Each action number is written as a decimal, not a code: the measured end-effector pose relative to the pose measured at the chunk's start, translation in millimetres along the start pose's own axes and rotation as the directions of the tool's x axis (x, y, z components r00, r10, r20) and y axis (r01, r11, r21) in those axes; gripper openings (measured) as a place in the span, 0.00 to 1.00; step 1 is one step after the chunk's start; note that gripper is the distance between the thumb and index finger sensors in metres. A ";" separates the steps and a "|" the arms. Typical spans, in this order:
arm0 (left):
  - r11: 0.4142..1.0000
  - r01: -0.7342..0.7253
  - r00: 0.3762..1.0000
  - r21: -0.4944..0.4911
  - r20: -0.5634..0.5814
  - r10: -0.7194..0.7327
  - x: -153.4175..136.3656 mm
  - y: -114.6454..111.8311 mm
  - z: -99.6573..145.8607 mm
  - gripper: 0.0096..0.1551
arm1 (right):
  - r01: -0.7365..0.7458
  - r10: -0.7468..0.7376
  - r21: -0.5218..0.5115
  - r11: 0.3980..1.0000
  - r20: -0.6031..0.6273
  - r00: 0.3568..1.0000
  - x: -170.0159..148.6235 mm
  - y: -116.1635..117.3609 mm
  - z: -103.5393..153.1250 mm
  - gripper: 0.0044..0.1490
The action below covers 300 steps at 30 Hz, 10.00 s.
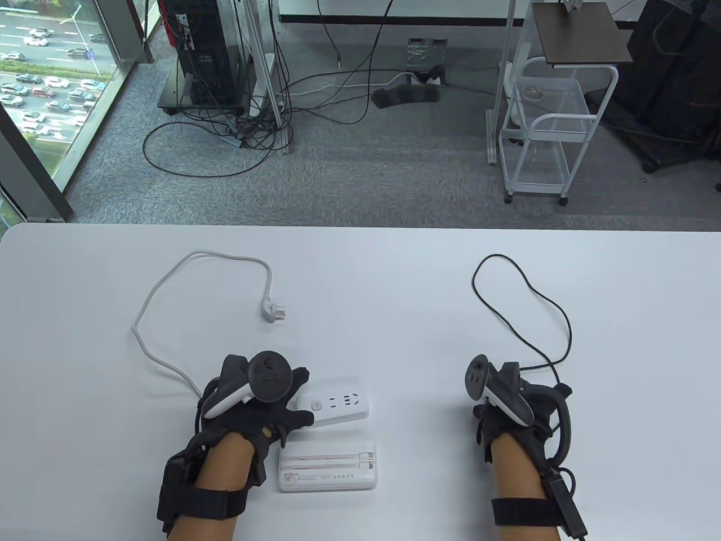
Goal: Charge the battery pack
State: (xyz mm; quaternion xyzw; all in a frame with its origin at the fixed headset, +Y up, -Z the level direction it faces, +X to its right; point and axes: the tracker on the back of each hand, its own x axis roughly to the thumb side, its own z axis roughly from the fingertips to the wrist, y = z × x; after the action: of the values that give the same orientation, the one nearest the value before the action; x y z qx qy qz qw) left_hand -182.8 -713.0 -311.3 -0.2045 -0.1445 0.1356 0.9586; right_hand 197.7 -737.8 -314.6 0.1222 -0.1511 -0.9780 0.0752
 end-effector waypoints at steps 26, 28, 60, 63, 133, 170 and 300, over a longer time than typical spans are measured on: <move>0.996 0.078 0.995 -0.044 0.062 -0.075 11.6 -16.2 -12.7 0.48 | 0.672 -0.649 -0.062 0.738 0.211 0.731 -10.6 -23.8 18.6 0.39; 0.996 0.079 0.995 -0.052 0.065 -0.075 11.3 -17.7 -14.0 0.48 | 0.683 -0.652 -0.048 0.728 0.258 0.713 -3.2 -27.7 22.1 0.39; 0.998 0.022 0.999 -0.063 0.051 -0.019 7.0 -17.6 -17.5 0.45 | 0.635 -0.573 0.147 0.758 0.616 0.541 130.2 -56.7 56.2 0.39; 0.998 0.023 0.999 -0.062 0.050 -0.019 7.0 -17.7 -17.7 0.44 | 0.624 -0.563 0.151 0.767 0.623 0.542 137.1 -56.5 56.8 0.39; 0.969 0.179 0.981 -0.172 0.106 -0.162 68.5 -6.7 26.2 0.53 | 0.629 -0.569 0.103 0.770 0.557 0.605 64.2 -45.2 69.5 0.42; 0.832 0.555 0.801 0.002 0.270 -0.535 87.1 -62.0 18.9 0.61 | 0.597 -0.502 -0.111 0.794 0.434 0.748 -21.7 -37.5 40.9 0.36; 0.884 0.440 0.826 0.156 0.316 -0.467 67.6 -9.9 50.4 0.64 | 0.415 -0.687 0.548 0.726 0.545 0.481 99.1 -23.6 87.8 0.24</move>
State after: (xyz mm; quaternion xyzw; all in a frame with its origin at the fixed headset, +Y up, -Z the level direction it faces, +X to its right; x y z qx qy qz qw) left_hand -135.3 -682.4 -248.0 -0.1007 -0.3490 -0.0569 0.9299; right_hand 77.2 -709.4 -262.3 -0.2165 -0.2867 -0.8703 -0.3368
